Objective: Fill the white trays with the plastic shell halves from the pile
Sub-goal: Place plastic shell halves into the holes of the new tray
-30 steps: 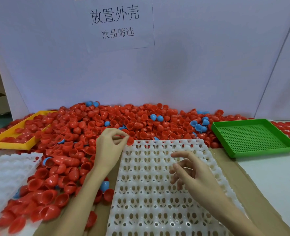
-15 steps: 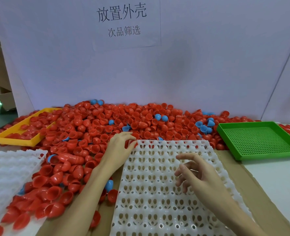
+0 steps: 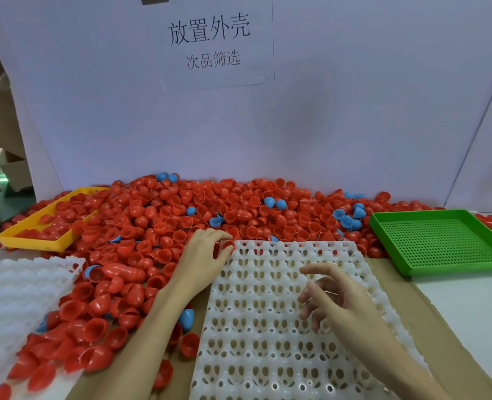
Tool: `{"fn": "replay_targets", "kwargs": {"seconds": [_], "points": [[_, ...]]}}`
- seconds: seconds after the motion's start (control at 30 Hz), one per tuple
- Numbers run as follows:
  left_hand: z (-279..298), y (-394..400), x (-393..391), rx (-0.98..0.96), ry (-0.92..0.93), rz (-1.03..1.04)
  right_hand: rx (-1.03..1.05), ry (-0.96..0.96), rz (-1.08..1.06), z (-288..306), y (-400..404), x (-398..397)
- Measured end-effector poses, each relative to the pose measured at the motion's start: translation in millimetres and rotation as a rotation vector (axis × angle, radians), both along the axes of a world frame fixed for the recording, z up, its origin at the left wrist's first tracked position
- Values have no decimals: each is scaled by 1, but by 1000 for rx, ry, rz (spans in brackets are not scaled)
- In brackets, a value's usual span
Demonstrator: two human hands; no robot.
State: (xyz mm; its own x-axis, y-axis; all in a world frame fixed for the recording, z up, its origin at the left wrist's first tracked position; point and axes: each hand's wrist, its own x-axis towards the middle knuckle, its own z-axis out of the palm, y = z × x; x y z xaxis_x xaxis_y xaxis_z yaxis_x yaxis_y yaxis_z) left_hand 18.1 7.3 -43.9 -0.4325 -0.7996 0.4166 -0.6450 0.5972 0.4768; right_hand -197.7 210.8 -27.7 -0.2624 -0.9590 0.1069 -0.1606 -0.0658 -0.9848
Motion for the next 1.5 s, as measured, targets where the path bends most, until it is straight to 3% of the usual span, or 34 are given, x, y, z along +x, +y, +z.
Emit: {"fn": "replay_targets", "kwargs": {"seconds": [0.13,0.27,0.57,0.83,0.97,1.17,1.33,1.5], "points": [[5,5,-1,-70,104,-37,3,7,3,0,0,0],[5,8,-6,-17,110,-85,3,21,4,0,-1,-1],[10,8,-8,-64,261,-17,24,16,16,0,-2,-1],[10,4,4,-145,-61,-128,22,11,22,-1,-2,-2],[10,1,6,-104,-74,-126,24,12,23,-1,-2,-3],[7,0,10,116,-152,-231,27,14,24,-1,-2,-3],[5,-2,10,21,-76,-190,39,11,23,0,-1,-2],[3,-3,10,-14,-168,-142,44,28,22,0,-2,-2]]}}
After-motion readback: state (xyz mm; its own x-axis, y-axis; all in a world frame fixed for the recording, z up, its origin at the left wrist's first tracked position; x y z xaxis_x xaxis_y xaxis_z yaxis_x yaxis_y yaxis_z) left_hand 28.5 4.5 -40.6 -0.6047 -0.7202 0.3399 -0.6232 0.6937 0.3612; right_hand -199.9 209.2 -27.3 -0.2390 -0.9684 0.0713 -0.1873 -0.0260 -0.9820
